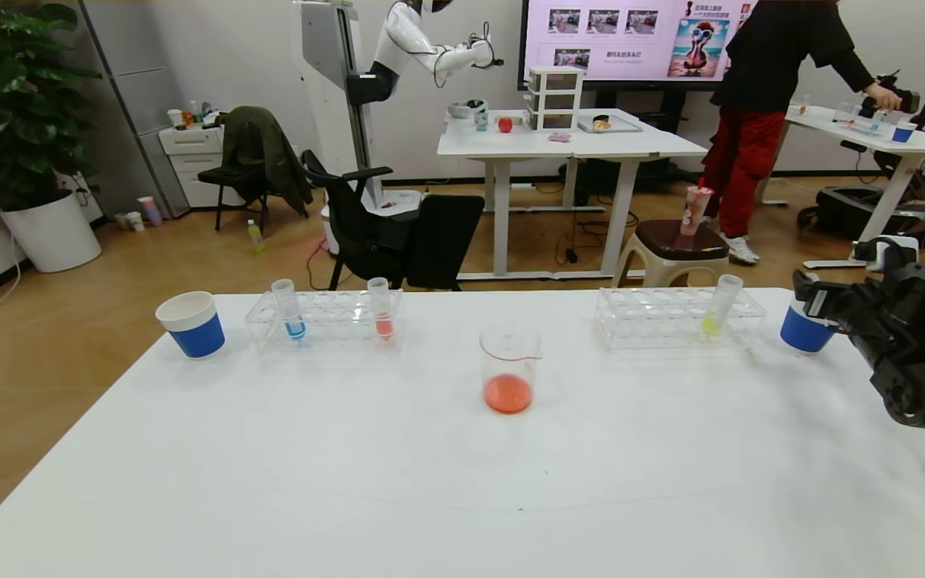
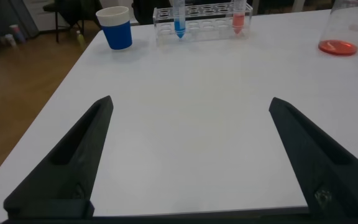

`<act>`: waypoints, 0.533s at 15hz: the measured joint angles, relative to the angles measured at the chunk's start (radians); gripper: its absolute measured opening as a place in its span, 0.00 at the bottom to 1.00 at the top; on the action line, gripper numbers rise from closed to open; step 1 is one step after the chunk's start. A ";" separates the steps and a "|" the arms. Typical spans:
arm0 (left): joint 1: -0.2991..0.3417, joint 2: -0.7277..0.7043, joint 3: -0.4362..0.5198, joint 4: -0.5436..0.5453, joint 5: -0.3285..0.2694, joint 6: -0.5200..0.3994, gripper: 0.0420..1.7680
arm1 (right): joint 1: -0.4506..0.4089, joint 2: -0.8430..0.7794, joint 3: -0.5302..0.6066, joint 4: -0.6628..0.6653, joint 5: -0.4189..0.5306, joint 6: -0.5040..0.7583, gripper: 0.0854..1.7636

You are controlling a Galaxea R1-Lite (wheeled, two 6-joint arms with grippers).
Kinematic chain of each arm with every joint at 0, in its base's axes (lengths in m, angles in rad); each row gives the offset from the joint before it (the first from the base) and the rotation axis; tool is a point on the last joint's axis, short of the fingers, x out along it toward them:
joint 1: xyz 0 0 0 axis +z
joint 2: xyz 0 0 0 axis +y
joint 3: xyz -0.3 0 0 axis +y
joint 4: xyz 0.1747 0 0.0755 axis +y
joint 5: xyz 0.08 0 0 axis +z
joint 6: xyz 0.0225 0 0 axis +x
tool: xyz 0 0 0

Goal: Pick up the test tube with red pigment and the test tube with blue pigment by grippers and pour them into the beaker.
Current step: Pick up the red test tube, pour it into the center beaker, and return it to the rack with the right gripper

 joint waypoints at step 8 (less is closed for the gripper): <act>0.000 0.000 0.000 0.000 0.000 0.000 0.99 | 0.128 -0.119 0.018 0.009 -0.001 0.002 0.98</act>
